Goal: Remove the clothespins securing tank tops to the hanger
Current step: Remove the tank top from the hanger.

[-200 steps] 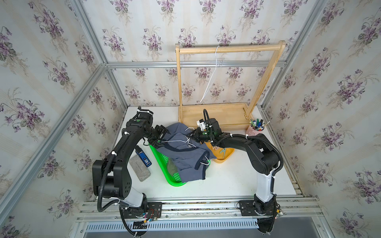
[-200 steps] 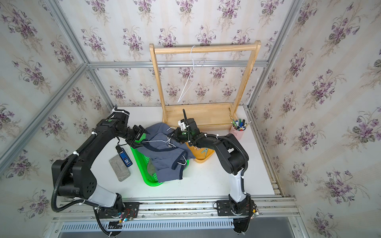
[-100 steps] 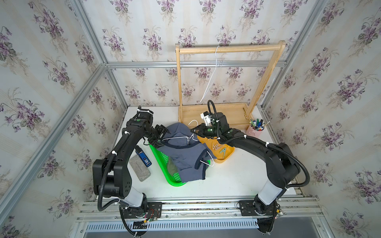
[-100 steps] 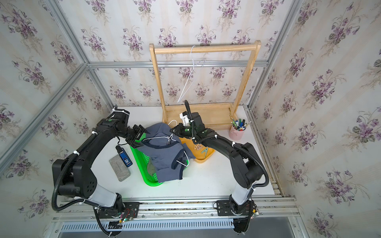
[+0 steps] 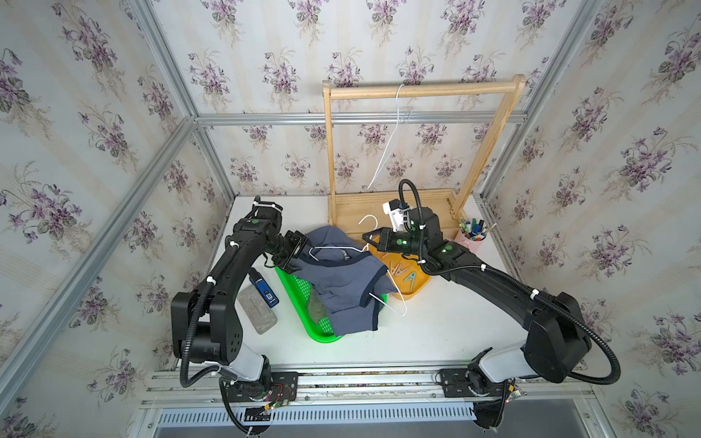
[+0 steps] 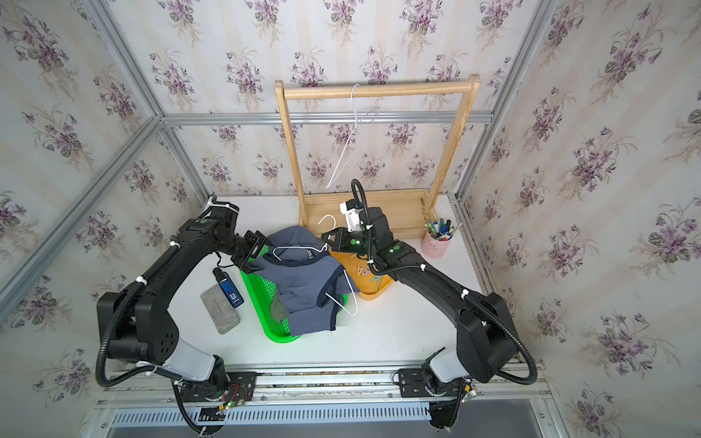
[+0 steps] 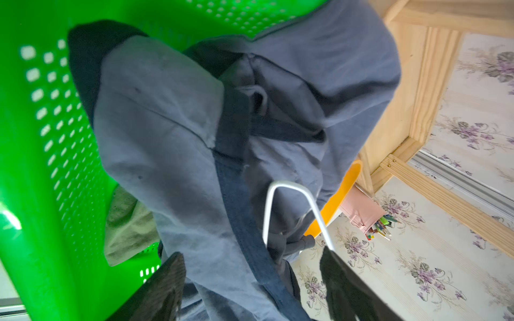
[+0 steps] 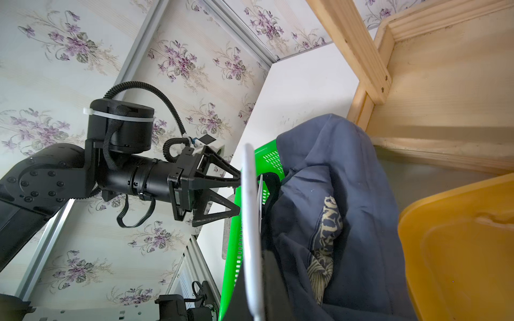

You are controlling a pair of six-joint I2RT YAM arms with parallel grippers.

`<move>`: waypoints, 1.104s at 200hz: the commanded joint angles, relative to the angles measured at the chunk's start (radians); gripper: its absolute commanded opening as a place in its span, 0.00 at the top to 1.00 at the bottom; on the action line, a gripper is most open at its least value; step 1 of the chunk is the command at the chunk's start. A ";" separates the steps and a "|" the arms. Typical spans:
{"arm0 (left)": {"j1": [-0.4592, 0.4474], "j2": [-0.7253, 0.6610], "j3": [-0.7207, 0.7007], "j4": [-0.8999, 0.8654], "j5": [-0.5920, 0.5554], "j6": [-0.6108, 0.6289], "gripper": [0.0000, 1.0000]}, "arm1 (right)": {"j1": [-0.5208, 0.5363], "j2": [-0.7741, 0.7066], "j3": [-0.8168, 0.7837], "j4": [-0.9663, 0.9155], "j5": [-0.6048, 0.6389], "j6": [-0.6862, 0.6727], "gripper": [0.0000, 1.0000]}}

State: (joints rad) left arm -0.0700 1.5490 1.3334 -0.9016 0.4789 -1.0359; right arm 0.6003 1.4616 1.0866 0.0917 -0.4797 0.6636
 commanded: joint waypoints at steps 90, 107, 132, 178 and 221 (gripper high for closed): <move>-0.140 -0.125 0.085 0.000 -0.046 0.005 0.21 | 0.066 0.316 0.283 0.388 0.004 0.076 1.00; -0.171 -0.124 0.095 0.000 -0.070 0.029 0.20 | 0.094 0.355 0.336 0.378 0.009 0.050 1.00; -0.186 -0.125 0.104 -0.006 -0.076 0.063 0.14 | 0.139 0.399 0.418 0.340 0.030 -0.011 1.00; -0.188 -0.184 0.154 -0.024 -0.065 0.092 0.14 | 0.186 0.473 0.549 0.311 0.104 -0.100 1.00; -0.186 -0.239 0.159 -0.085 -0.035 0.094 0.14 | 0.185 0.637 0.828 0.224 0.147 -0.201 1.00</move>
State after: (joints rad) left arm -0.2569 1.3323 1.4986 -0.9447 0.4198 -0.9527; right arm 0.7849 2.0228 1.7859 0.3607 -0.3691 0.5400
